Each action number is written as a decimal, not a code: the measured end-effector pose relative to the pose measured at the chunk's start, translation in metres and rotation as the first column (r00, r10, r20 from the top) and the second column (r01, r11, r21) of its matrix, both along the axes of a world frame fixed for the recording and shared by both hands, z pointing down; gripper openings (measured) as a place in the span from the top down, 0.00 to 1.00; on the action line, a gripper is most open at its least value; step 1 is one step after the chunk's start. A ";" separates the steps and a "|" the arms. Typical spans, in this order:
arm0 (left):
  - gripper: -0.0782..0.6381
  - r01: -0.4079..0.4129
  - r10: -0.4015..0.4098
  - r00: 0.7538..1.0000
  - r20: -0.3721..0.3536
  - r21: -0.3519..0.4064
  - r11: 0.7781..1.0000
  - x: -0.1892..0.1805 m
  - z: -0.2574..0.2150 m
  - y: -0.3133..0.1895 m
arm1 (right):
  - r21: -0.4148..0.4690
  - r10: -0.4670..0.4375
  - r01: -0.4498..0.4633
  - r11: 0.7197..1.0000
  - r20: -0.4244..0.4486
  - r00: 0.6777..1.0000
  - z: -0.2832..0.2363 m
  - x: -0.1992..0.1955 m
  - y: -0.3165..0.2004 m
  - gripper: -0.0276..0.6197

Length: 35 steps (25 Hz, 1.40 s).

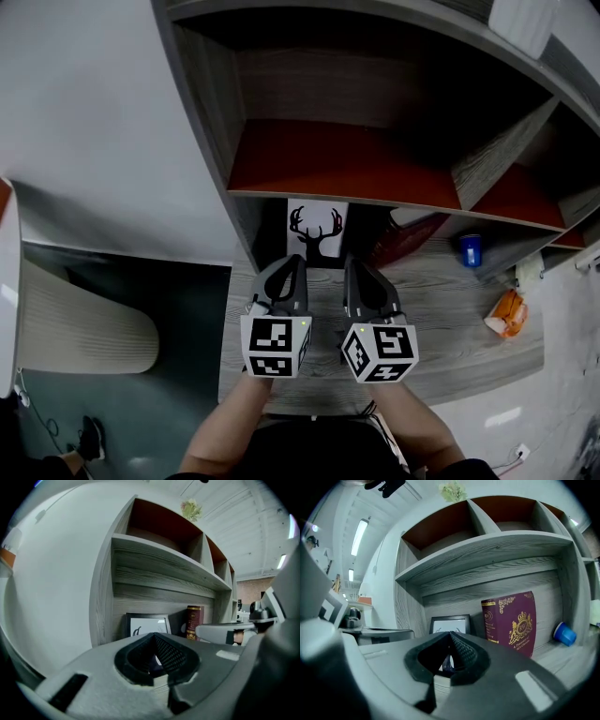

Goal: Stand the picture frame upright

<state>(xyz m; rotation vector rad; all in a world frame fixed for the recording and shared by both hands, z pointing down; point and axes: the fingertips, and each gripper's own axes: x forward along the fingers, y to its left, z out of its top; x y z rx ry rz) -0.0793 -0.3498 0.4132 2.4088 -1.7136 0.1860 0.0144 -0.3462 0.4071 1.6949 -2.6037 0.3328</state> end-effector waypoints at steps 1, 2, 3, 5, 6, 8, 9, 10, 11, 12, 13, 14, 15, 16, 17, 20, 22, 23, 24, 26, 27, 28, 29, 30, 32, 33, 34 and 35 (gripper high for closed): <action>0.90 -0.006 0.006 1.000 0.002 0.005 1.000 0.000 -0.002 0.002 | 0.006 -0.005 0.005 1.000 -0.003 1.000 -0.002 0.000 0.003 0.96; 0.90 -0.010 0.010 1.000 0.004 0.010 1.000 0.000 -0.004 0.003 | 0.011 -0.010 0.010 1.000 -0.008 1.000 -0.003 -0.001 0.006 0.96; 0.90 -0.014 0.013 1.000 0.008 0.016 1.000 -0.001 -0.006 0.005 | 0.016 -0.016 0.016 1.000 -0.012 1.000 -0.005 -0.002 0.008 0.96; 0.90 -0.020 0.020 1.000 0.017 0.033 0.999 -0.002 -0.011 0.009 | 0.019 -0.025 0.026 0.999 -0.015 1.000 -0.006 -0.004 0.014 0.96; 0.90 -0.025 0.024 0.999 0.021 0.042 0.999 -0.002 -0.013 0.012 | 0.019 -0.029 0.029 0.999 -0.014 0.999 -0.006 -0.004 0.017 0.96; 0.90 -0.037 0.036 0.999 0.030 0.057 0.998 -0.003 -0.014 0.018 | 0.018 -0.035 0.036 0.999 -0.016 0.999 -0.005 -0.004 0.022 0.96; 0.90 -0.043 0.041 0.999 0.034 0.062 0.997 -0.003 -0.014 0.021 | 0.017 -0.038 0.039 0.999 -0.019 0.999 -0.005 -0.005 0.025 0.96; 0.90 -0.049 0.047 0.998 0.037 0.065 0.997 -0.004 -0.013 0.025 | 0.017 -0.041 0.042 0.999 -0.023 0.999 -0.004 -0.005 0.027 0.96; 0.90 -0.055 0.053 0.998 0.040 0.067 0.996 -0.004 -0.012 0.028 | 0.015 -0.044 0.045 0.999 -0.026 0.999 -0.002 -0.005 0.029 0.96; 0.90 -0.061 0.059 0.997 0.042 0.068 0.996 -0.004 -0.011 0.031 | 0.013 -0.048 0.048 0.999 -0.030 0.998 -0.001 -0.005 0.031 0.96; 0.90 -0.067 0.064 0.997 0.046 0.070 0.995 -0.005 -0.009 0.034 | 0.011 -0.051 0.052 0.999 -0.033 0.998 0.001 -0.005 0.033 0.96; 0.90 -0.072 0.068 0.996 0.050 0.071 0.995 -0.005 -0.007 0.036 | 0.009 -0.054 0.054 0.998 -0.035 0.998 0.003 -0.006 0.036 0.96; 0.90 -0.075 0.071 0.996 0.053 0.073 0.995 -0.006 -0.005 0.039 | 0.007 -0.055 0.056 0.998 -0.038 0.998 0.004 -0.006 0.038 0.96; 0.90 -0.077 0.073 0.996 0.055 0.077 0.994 -0.008 -0.004 0.041 | 0.004 -0.054 0.055 0.998 -0.040 0.998 0.006 -0.005 0.040 0.96; 0.90 -0.077 0.072 0.996 0.054 0.082 0.994 -0.009 -0.003 0.044 | 0.002 -0.052 0.052 0.999 -0.042 0.998 0.008 -0.005 0.042 0.96; 0.90 -0.078 0.074 0.996 0.041 0.094 0.993 -0.014 -0.002 0.051 | -0.008 -0.050 0.049 0.999 -0.042 0.998 0.015 -0.004 0.050 0.96; 0.90 -0.088 0.085 0.996 0.038 0.093 0.992 -0.015 0.000 0.056 | -0.011 -0.056 0.055 0.998 -0.041 0.998 0.019 -0.005 0.055 0.96; 0.90 -0.093 0.090 0.995 0.037 0.089 0.992 -0.015 0.002 0.058 | -0.012 -0.059 0.059 0.998 -0.043 0.997 0.020 -0.005 0.057 0.96; 0.90 -0.096 0.093 0.995 0.035 0.082 0.992 -0.016 0.003 0.060 | -0.013 -0.062 0.061 0.998 -0.045 0.997 0.020 -0.006 0.059 0.96; 0.90 -0.097 0.095 0.995 0.027 0.067 0.993 -0.017 0.006 0.064 | -0.015 -0.067 0.066 0.998 -0.048 0.997 0.021 -0.006 0.063 0.96; 0.90 -0.098 0.096 0.995 0.025 0.060 0.993 -0.018 0.007 0.066 | -0.018 -0.068 0.067 0.998 -0.047 0.997 0.022 -0.006 0.065 0.96; 0.90 -0.100 0.098 0.995 0.025 0.054 0.994 -0.018 0.009 0.068 | -0.023 -0.067 0.066 0.998 -0.043 0.997 0.023 -0.005 0.067 0.96; 0.90 -0.101 0.099 0.995 0.028 0.047 0.994 -0.019 0.012 0.070 | -0.027 -0.067 0.066 0.997 -0.041 0.997 0.025 -0.005 0.070 0.96; 0.90 -0.100 0.099 0.995 0.030 0.041 0.994 -0.020 0.014 0.072 | -0.032 -0.068 0.066 0.997 -0.041 0.997 0.027 -0.005 0.072 0.96; 0.90 -0.092 0.092 0.995 0.025 0.027 0.995 -0.022 0.020 0.077 | -0.040 -0.073 0.072 0.997 -0.045 0.996 0.030 -0.006 0.076 0.96; 0.90 -0.089 0.088 0.996 0.019 0.018 0.996 -0.022 0.023 0.079 | -0.046 -0.077 0.074 0.996 -0.047 0.996 0.033 -0.006 0.077 0.96; 0.90 -0.090 0.090 0.996 0.015 0.009 0.996 -0.022 0.026 0.082 | -0.052 -0.079 0.076 0.996 -0.048 0.996 0.035 -0.006 0.079 0.96; 0.90 -0.095 0.095 0.995 0.015 0.001 0.995 -0.020 0.029 0.085 | -0.060 -0.080 0.077 0.995 -0.047 0.996 0.037 -0.006 0.080 0.96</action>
